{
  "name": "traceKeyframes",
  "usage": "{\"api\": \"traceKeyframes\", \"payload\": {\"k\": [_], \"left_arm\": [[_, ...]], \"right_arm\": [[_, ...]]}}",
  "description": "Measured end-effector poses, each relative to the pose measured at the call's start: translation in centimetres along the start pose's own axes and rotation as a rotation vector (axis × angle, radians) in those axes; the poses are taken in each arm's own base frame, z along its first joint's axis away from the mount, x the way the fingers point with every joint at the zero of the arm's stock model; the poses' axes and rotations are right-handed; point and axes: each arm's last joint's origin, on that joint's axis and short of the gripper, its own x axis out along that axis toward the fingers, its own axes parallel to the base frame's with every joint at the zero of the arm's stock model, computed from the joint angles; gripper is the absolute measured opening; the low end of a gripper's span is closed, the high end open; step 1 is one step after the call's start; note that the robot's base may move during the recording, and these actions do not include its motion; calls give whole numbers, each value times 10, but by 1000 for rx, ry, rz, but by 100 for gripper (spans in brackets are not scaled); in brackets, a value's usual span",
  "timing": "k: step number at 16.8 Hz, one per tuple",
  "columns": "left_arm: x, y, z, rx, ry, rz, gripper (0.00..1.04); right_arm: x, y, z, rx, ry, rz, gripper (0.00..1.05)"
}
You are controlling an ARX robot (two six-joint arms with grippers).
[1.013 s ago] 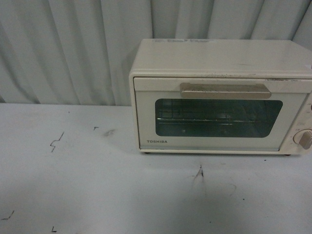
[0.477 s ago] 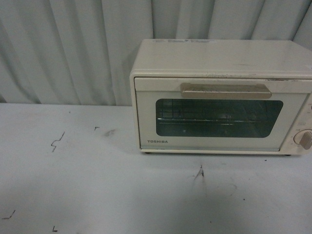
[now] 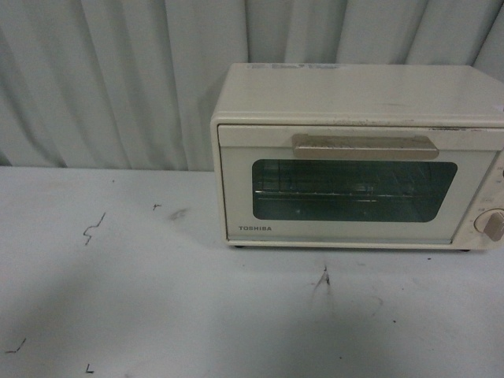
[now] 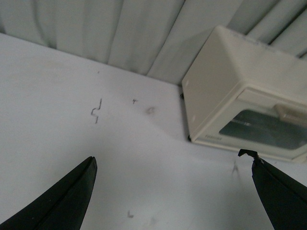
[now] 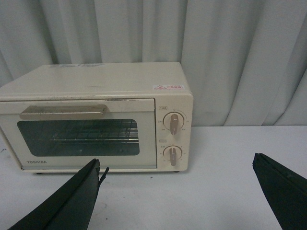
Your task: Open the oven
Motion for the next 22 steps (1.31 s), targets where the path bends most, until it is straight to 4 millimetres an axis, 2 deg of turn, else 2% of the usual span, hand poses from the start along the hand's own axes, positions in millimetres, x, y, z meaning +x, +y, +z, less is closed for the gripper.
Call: {"api": "traceKeyframes", "payload": {"k": [2,5,6,8,9,11,14,18,22], "left_arm": [[36,-8,11,-63,2,-66,98],[99,-30,4,-172,73,-189,98],[121,-42,-9,-222,112,-234,98],[142,-54,-35,-288,188,-270,98],[155,-65,-63,-352,268,-293,98],[164,-73,-89,-471,321,-364,98],[176,-76,-118,-630,372,-365,98],[188,-85,-127,-695,365,-384,98],[211,-108,-140,-759,383,-421,98]], "right_arm": [[0,0,0,0,0,1,98],[0,0,0,0,0,1,98],[0,0,0,0,0,1,98],[0,0,0,0,0,1,98],[0,0,0,0,0,1,98],[0,0,0,0,-1,1,98],[0,0,0,0,0,1,98],[0,0,0,0,0,1,98],[0,0,0,0,0,1,98]]}}
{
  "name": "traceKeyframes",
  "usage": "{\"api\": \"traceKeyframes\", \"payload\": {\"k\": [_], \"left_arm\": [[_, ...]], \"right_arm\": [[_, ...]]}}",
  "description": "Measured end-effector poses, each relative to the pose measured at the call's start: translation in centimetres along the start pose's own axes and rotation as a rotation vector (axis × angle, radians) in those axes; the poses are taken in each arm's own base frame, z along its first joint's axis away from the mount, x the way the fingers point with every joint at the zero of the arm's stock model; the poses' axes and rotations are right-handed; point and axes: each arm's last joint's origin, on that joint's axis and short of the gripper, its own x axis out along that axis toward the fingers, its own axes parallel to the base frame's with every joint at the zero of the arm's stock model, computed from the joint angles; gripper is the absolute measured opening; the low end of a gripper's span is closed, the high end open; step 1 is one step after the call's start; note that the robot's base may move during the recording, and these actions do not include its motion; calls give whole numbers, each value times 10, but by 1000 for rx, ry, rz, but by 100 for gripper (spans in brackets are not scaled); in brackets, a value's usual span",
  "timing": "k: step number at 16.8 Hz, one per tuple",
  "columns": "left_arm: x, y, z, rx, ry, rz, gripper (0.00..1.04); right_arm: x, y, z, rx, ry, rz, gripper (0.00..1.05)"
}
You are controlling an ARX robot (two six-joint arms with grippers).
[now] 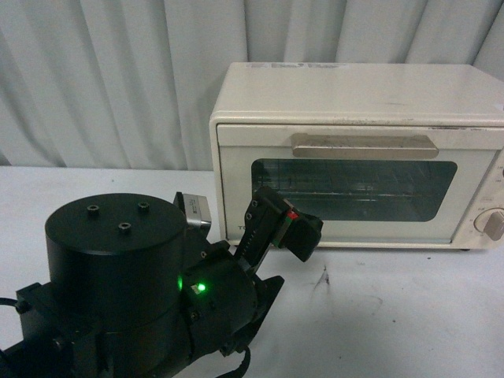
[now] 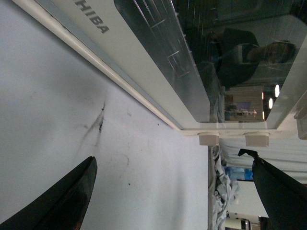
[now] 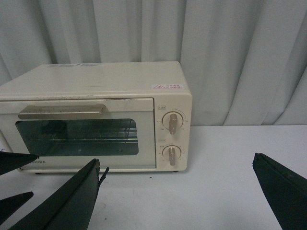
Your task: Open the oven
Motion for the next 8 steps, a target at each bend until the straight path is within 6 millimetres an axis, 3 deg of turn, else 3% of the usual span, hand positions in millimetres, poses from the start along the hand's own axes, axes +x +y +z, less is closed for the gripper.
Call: {"api": "traceKeyframes", "payload": {"k": [8], "left_arm": [[2,5,-16,-38,53,2,98]], "right_arm": [[0,0,0,0,0,0,98]]}}
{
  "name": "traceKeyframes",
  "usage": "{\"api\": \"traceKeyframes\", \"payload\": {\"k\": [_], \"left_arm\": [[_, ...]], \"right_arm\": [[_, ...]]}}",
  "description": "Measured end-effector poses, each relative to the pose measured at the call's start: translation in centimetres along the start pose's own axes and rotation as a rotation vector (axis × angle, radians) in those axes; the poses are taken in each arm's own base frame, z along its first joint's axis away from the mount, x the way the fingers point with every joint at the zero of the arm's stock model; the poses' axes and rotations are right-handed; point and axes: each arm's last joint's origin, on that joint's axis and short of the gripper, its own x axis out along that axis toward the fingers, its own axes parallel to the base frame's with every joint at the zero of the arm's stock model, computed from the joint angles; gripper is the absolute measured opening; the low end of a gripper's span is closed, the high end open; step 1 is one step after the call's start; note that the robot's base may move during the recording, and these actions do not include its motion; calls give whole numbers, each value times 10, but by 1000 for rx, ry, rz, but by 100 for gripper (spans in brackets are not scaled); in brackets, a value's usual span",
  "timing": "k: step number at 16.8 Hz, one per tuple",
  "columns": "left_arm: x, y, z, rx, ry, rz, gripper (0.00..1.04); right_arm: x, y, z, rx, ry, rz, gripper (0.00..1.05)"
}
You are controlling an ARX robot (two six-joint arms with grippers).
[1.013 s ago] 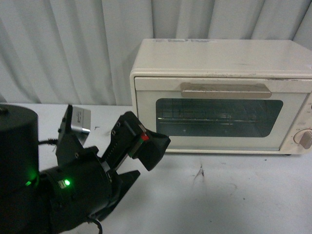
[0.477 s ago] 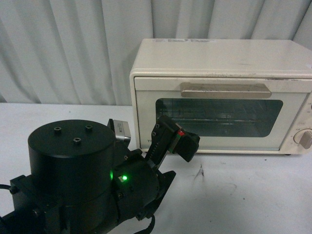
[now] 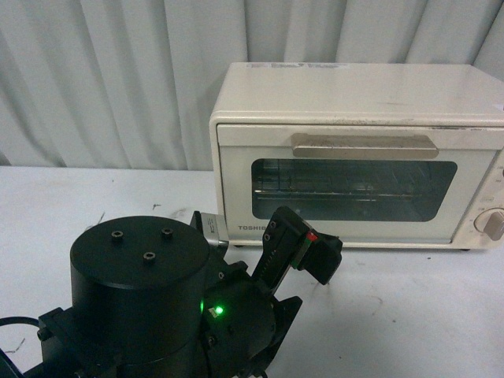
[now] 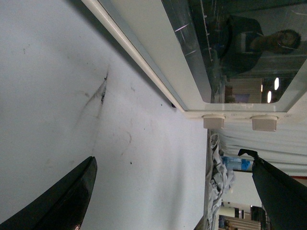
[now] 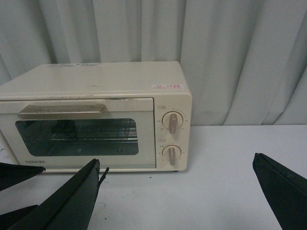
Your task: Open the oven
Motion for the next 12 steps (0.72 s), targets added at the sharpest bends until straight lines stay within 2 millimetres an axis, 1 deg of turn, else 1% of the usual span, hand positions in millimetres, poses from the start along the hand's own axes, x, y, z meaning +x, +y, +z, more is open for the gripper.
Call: {"api": "traceKeyframes", "payload": {"k": [4,8,9,11,12], "left_arm": [[6,-5,3,3,-9,-25,98],[6,-5,5,2,-18,-24,98],[6,-5,5,2,-19,-23,98],[6,-5,5,3,-19,-25,98],[7,-6,6,4,-20,-29,98]], "right_arm": [[0,0,0,0,0,0,98],[0,0,0,0,0,0,98],[2,0,3,18,-23,-73,98],[17,-7,8,37,-42,-219,98],[30,-10,13,28,-60,-225,98]]}}
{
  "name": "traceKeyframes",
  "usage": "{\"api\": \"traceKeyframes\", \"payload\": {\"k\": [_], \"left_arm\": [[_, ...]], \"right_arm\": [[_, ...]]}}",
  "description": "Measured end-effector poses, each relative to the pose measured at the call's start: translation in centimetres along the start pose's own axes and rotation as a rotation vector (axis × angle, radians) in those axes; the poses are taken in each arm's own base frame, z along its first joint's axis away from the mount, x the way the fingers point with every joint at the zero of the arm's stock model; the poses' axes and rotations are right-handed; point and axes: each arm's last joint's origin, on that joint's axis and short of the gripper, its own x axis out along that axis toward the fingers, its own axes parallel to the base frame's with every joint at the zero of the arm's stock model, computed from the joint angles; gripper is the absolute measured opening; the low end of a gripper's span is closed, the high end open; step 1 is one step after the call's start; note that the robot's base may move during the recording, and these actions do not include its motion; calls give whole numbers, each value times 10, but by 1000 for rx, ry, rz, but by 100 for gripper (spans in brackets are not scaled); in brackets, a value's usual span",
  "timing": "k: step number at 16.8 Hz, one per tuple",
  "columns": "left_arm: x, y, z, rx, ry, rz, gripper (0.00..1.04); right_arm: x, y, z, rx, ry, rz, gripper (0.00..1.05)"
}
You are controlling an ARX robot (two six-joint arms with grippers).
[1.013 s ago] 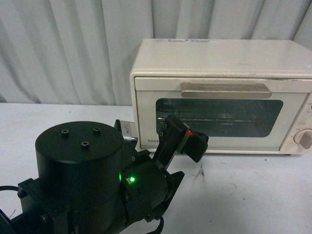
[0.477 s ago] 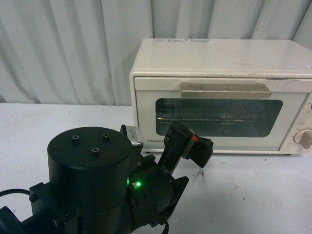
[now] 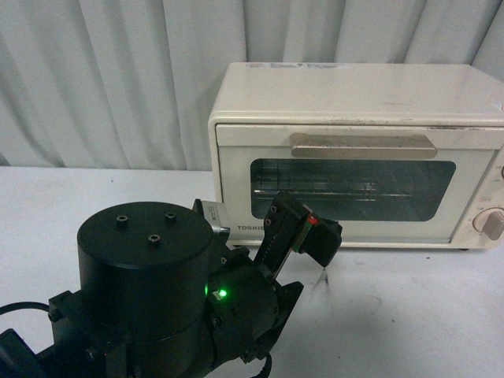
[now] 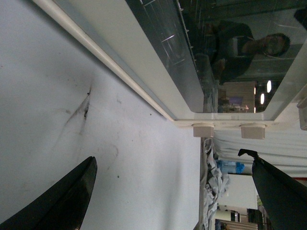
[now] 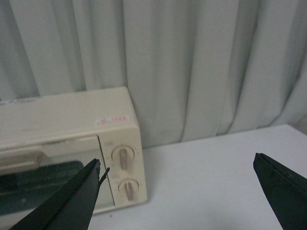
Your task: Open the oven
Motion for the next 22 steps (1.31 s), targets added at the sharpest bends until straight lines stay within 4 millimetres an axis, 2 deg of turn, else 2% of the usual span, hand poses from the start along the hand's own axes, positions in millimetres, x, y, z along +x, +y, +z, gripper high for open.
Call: {"api": "traceKeyframes", "payload": {"k": [1,3,5,6,12,16,17,18,19,20,22], "left_arm": [[0,-1,0,1,-2,-4,98],[0,0,1,0,-10,-1,98],[0,0,2,0,-14,0,98],[0,0,2,0,-14,0,98],[0,0,2,0,-15,0,98],[0,0,3,0,-16,1,98],[0,0,3,0,-17,0,98],[0,0,3,1,-18,1,98],[0,0,3,7,-18,0,98],[0,0,2,7,-16,0,98],[0,0,2,7,-17,0,98]], "right_arm": [[15,2,12,-13,-43,30,98],[62,7,41,-67,-155,72,98],[110,17,48,-160,-139,134,98],[122,21,47,-189,-123,145,98],[166,40,47,-308,-80,239,98],[181,51,52,-362,-102,295,98],[193,62,58,-432,-126,353,98],[197,86,58,-644,-158,570,98],[191,95,50,-900,-229,733,58],[188,96,42,-1015,-260,860,28],[187,95,35,-1072,-253,926,6]]}}
